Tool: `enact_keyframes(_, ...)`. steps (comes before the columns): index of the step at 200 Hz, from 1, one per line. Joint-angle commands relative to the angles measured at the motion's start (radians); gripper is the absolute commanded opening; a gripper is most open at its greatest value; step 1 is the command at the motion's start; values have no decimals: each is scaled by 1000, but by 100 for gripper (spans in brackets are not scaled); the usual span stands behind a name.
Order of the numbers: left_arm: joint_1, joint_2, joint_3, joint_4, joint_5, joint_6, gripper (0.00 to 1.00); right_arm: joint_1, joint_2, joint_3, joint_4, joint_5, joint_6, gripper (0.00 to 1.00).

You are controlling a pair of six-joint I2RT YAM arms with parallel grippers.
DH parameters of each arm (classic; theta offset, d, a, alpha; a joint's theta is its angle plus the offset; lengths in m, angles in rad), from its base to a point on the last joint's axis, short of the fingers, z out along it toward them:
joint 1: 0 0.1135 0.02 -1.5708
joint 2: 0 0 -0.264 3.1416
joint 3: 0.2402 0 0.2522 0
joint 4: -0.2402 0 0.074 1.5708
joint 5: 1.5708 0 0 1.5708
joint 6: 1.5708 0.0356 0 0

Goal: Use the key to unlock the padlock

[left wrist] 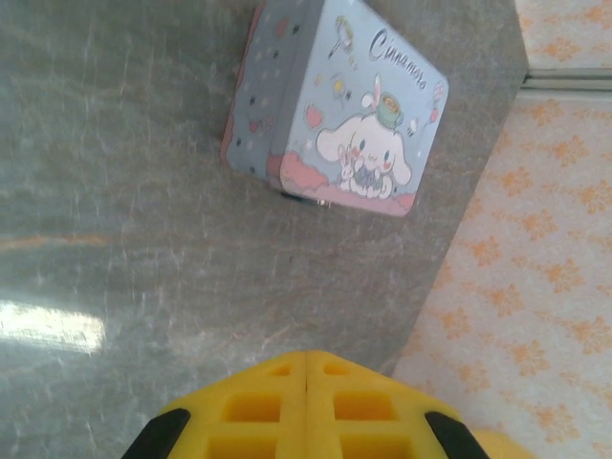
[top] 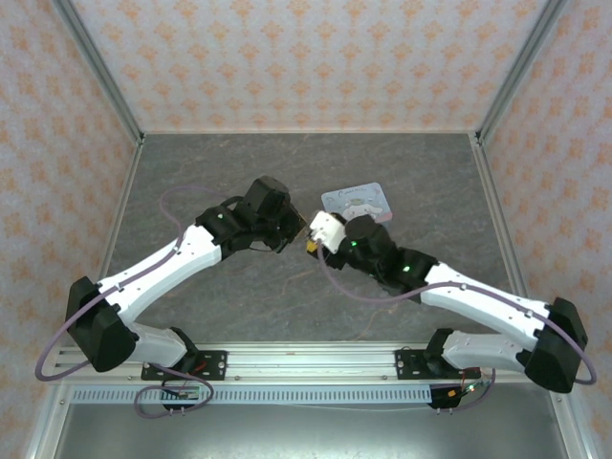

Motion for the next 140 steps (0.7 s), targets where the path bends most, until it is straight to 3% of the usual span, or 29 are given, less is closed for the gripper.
enact_keyframes(1,-2,-42,41,-23,-122,215,0,-98,-95,-37,0,-271,201,69)
enact_keyframes(30,-3,-89,0,72,-145,406,0,-283,-152,-113,179,-586,440,77)
enact_keyframes(51,-3,-141,-63,196,-129,526,0,-371,-135,-146,319,-703,619,78)
enact_keyframes(68,-5,-201,-128,326,-103,631,0,-420,-100,-191,541,-793,809,79)
enact_keyframes(95,-5,-303,-219,490,-91,788,0,-431,-34,-253,893,-829,1037,79)
enact_keyframes(140,-5,-402,-319,722,-18,858,0,-426,57,-249,1165,-830,1246,79)
